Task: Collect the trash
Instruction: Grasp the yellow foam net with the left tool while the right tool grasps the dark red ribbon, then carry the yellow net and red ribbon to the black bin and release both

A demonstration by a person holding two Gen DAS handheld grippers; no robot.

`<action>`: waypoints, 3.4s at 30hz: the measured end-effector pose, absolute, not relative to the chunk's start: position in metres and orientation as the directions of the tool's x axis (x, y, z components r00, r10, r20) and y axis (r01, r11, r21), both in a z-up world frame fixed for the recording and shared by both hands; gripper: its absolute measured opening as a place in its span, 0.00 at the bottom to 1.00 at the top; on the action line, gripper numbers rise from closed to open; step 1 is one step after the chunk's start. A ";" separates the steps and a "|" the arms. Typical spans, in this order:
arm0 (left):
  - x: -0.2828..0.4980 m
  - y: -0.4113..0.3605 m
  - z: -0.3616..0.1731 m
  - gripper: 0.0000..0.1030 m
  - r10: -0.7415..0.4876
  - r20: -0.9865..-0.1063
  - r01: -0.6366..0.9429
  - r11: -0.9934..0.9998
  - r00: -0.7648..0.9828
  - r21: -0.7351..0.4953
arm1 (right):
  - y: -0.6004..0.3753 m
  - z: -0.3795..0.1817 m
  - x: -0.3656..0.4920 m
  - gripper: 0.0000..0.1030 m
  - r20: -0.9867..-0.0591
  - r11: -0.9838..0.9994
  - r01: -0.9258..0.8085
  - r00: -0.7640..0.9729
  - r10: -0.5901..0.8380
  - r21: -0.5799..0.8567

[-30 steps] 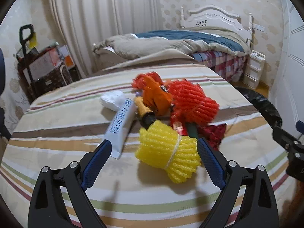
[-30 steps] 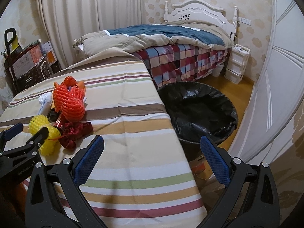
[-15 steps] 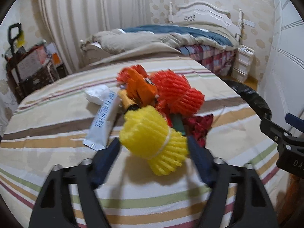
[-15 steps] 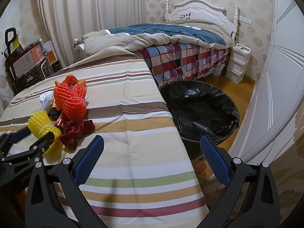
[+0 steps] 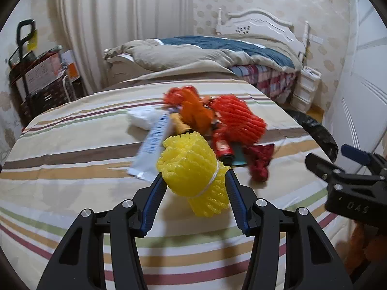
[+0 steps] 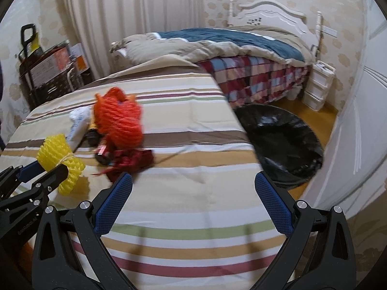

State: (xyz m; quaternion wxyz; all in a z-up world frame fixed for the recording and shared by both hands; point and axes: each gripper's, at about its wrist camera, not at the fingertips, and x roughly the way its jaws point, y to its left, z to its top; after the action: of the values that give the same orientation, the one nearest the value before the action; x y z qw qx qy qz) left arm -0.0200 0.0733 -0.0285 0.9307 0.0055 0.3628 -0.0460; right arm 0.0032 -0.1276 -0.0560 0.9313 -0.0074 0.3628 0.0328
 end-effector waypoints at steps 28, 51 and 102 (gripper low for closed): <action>-0.023 0.105 -0.026 0.46 -0.064 -0.639 0.037 0.998 0.767 -0.056 | -0.077 -0.077 0.010 0.23 -0.756 0.981 -0.192 0.641 0.129 0.004; -0.020 0.084 -0.018 0.30 -0.130 -0.626 0.101 0.992 0.769 -0.082 | -0.130 -0.058 0.005 0.23 -0.705 0.995 -0.097 0.703 0.092 0.032; 0.148 -0.168 -0.039 0.42 -0.244 -0.686 0.382 0.922 0.686 0.054 | -0.335 -0.083 0.141 0.32 -0.715 0.975 0.204 0.694 -0.083 0.086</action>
State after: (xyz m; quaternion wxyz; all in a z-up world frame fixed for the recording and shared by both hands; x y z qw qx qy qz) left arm 0.1481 -0.1682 -0.0393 0.9130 0.0969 0.3573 -0.1714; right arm 0.1412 -0.3346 -0.0833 0.9170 0.0794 0.3831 -0.0783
